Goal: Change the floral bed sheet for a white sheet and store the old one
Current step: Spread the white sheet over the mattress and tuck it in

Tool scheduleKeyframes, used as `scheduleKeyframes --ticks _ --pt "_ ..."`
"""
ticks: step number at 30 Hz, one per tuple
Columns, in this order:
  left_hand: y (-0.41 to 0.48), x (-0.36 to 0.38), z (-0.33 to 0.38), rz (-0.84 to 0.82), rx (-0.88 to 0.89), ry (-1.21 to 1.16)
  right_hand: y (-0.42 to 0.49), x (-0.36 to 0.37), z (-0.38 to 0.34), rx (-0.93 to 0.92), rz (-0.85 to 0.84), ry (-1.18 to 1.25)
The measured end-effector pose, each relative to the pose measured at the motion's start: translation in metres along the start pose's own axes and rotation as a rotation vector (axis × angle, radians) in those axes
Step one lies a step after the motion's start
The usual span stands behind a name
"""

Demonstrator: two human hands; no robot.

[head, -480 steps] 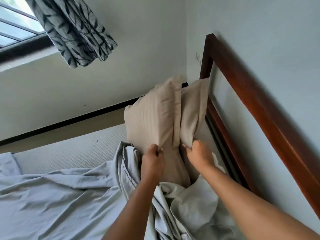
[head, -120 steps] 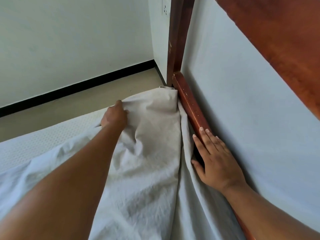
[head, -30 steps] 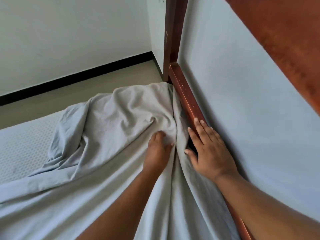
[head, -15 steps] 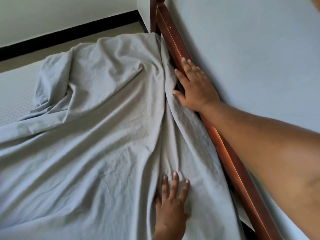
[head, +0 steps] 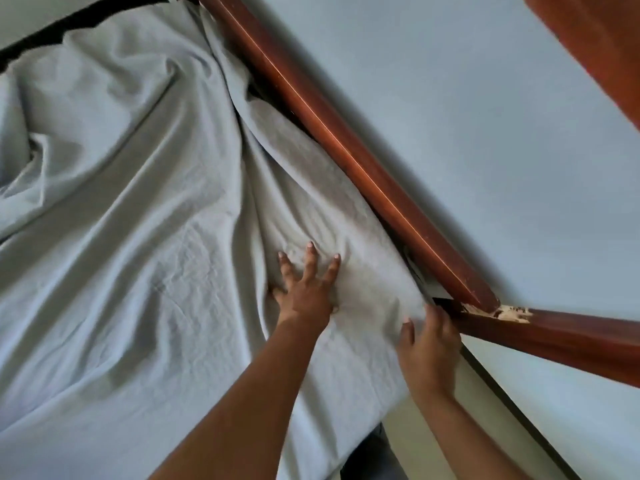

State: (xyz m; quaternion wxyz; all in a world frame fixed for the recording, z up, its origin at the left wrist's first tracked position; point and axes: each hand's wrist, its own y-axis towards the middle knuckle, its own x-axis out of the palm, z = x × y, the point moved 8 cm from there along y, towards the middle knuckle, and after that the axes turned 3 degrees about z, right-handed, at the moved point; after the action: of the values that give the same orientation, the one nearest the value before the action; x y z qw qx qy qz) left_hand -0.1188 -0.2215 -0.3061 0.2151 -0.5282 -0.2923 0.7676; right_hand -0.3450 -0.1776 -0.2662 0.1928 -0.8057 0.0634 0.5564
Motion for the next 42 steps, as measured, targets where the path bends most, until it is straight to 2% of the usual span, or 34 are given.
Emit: scheduleKeyframes --ticks 2,4,8,10,13,17,23,24,26,28,32,35,38,42 --pt "-0.009 0.008 0.012 -0.036 0.066 0.072 -0.019 0.001 0.046 0.282 -0.045 0.158" --pt "-0.022 0.022 0.022 -0.063 0.127 0.146 -0.03 0.006 0.061 0.49 -0.079 0.408" --pt "-0.049 0.052 0.048 -0.081 0.25 0.258 -0.031 0.016 0.083 0.811 0.059 0.855" --pt "-0.055 0.06 0.064 -0.041 0.317 0.262 -0.026 0.021 0.097 0.891 0.094 0.91" --pt "-0.056 0.069 0.091 0.022 0.409 0.282 -0.019 0.024 0.118 0.921 0.146 0.892" --pt "-0.048 0.077 0.124 0.066 0.46 0.303 -0.017 0.004 0.141 0.893 0.191 0.718" --pt "-0.052 0.091 0.151 0.081 0.553 0.349 -0.063 -0.011 0.185 1.126 0.094 0.557" --pt "-0.053 0.094 0.152 0.079 0.552 0.362 -0.071 -0.003 0.187 1.168 0.127 0.692" --pt "-0.054 0.097 0.156 0.08 0.543 0.375 -0.08 0.013 0.186 1.119 0.102 0.901" --pt "-0.054 0.098 0.158 0.067 0.532 0.39 -0.091 0.024 0.182 1.078 0.075 0.914" --pt "-0.06 0.1 0.161 0.01 0.518 0.459 -0.109 0.058 0.153 1.018 -0.253 1.106" --pt "-0.063 0.1 0.164 -0.025 0.518 0.505 -0.122 0.07 0.121 0.991 -0.417 1.263" --pt "-0.067 0.103 0.168 -0.048 0.535 0.547 -0.136 0.079 0.101 0.993 -0.462 1.336" --pt "-0.073 0.108 0.172 -0.02 0.59 0.637 -0.16 0.08 0.092 0.959 -0.507 1.304"
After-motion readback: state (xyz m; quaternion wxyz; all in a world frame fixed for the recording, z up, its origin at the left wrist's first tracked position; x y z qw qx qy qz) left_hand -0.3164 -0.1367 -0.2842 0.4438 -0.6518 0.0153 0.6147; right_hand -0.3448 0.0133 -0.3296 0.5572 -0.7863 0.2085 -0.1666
